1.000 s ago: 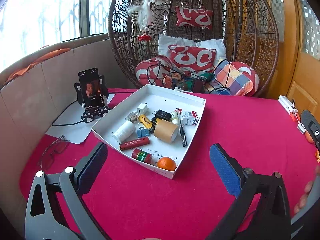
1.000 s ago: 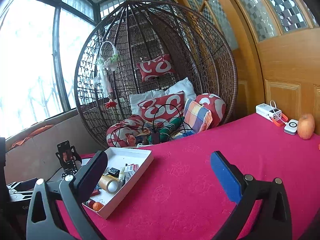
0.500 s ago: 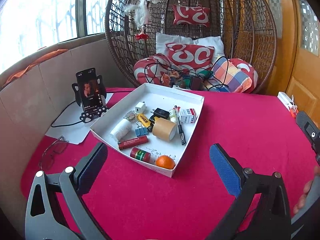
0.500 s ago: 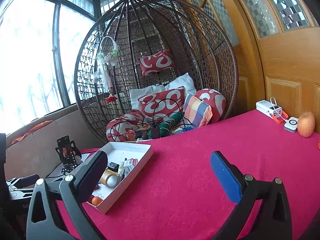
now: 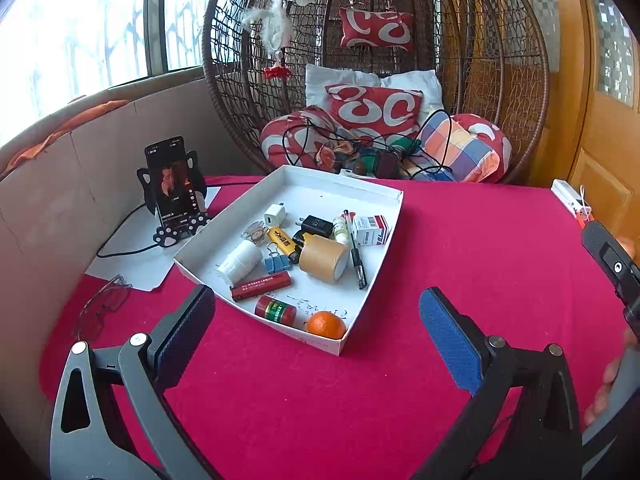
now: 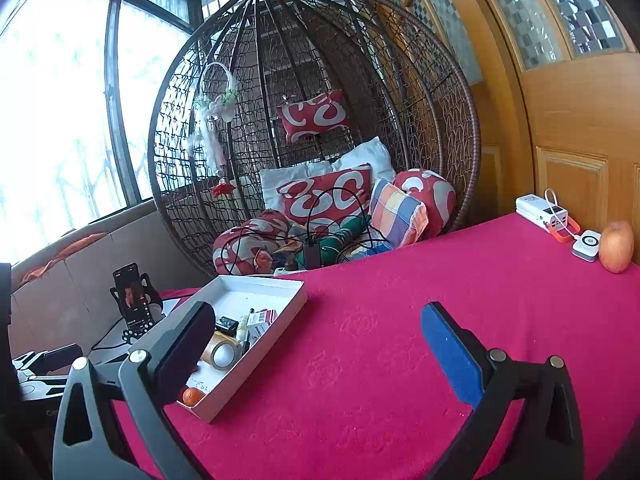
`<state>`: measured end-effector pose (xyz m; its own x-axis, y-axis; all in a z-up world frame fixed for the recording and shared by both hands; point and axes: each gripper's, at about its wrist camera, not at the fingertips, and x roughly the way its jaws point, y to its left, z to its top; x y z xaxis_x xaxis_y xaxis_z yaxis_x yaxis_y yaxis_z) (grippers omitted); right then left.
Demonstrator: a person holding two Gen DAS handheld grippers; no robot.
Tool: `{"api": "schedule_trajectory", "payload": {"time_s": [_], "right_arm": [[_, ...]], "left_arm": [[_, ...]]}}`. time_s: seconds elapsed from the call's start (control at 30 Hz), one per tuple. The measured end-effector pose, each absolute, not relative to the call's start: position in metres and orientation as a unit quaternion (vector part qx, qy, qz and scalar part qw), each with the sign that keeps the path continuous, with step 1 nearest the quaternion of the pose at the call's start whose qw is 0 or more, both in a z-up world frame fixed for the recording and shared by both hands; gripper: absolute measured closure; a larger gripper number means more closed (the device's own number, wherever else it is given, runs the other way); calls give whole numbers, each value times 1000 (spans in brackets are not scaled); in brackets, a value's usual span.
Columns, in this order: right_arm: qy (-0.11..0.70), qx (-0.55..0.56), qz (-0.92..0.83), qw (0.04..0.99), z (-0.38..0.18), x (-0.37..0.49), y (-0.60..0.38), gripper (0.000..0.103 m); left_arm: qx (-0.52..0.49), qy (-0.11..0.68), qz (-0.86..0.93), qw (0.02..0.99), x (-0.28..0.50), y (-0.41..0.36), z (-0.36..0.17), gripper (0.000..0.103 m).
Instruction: Organize rigid objects
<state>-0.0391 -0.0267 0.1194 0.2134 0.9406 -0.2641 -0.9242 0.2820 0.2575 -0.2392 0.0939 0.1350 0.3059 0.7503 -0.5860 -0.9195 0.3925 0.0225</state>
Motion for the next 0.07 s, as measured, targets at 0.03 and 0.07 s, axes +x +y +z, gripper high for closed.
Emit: {"api": "schedule_trajectory", "payload": {"time_s": [0.03,0.07], "right_arm": [[187,22,599,778,119,-39,-27,0],[188,22,599,778,118,-38,-27,0]], "left_arm": [[-159,262,526,793,-239,93,135,0],[-158,263,525,794,-238,93,135,0]]}}
